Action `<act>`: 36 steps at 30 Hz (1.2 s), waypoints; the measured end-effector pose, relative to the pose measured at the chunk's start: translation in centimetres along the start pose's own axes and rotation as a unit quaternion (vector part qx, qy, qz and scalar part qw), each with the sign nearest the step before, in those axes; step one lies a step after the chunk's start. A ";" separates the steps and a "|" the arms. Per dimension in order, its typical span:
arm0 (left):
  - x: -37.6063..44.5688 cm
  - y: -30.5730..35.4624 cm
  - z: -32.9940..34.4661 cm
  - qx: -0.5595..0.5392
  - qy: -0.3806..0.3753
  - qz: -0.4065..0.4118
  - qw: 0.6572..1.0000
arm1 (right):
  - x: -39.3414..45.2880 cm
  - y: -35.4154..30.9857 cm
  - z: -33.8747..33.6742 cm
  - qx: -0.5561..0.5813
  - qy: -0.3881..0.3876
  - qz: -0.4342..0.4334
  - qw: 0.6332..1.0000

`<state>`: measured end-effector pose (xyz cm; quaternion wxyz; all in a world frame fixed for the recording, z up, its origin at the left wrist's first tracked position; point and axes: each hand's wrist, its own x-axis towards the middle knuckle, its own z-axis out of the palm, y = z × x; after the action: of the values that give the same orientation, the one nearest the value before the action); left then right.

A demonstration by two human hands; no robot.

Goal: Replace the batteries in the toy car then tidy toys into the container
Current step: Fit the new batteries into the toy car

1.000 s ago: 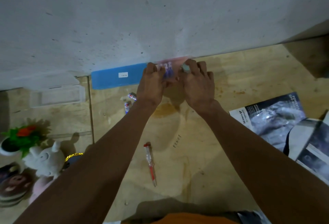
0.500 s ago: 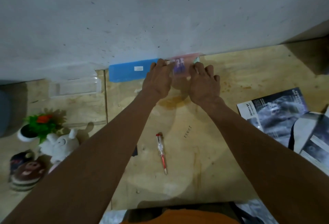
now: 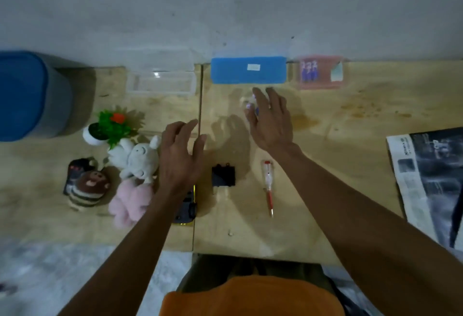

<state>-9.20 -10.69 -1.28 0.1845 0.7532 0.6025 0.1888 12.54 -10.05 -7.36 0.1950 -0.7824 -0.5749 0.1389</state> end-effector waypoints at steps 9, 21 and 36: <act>-7.3 -4.1 -1.3 0.007 -0.038 -0.094 0.995 | 0.7 -0.1 3.4 -0.157 0.034 -0.028 0.987; -8.9 -3.8 -1.0 0.014 -0.095 -0.190 0.977 | 0.5 0.5 4.4 -0.225 0.118 -0.131 0.958; -8.5 -3.8 -2.7 -0.075 -0.121 -0.211 0.967 | -4.2 -8.0 -4.3 0.690 -0.148 0.413 0.576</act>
<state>-15.49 -18.10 -1.44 0.3475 0.6103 0.7050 0.0983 6.38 -12.62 0.14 0.5095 -0.5329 0.0596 0.6730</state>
